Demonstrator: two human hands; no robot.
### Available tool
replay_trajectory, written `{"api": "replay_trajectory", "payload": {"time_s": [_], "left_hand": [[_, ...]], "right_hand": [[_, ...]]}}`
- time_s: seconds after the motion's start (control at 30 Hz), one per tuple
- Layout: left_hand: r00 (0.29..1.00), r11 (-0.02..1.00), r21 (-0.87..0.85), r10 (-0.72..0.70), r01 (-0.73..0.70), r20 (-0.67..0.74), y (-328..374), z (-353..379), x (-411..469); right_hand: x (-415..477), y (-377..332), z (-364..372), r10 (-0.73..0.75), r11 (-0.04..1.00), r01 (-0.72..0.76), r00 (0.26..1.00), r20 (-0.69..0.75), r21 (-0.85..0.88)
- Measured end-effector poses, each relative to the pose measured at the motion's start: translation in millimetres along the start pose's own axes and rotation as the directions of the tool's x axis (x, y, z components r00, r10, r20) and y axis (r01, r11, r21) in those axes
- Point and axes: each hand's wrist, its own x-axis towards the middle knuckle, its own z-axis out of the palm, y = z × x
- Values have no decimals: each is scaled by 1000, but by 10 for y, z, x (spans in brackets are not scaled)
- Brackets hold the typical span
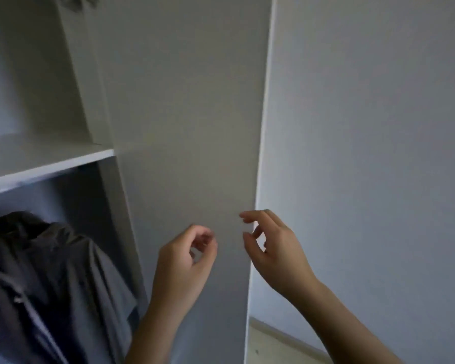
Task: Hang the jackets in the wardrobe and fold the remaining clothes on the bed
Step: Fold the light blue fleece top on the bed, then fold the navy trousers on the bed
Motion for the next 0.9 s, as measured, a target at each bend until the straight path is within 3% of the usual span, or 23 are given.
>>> {"api": "replay_trajectory", "payload": {"time_s": [0.13,0.37,0.67,0.9], "left_hand": [[959,978,-211,67,-8,275,692,1161,-331],[804,896,-436,320,-84,502,1842,2638,-730],[539,733,-680,575,-4,616,3263,4595,-1392],[315,621,-773,713,129,626,4538,6182,-1881]], "right_hand": [[-661,716,-946,234,959,-251,964,-128,-133],[-1728,1489,-2308,439,808,-540,819,-370,-236],[-2872,2424,-3834,534,534,-815,533,-656,-227],[-3642,3227,-4997,557,281,-945,301,-774,-166]]}}
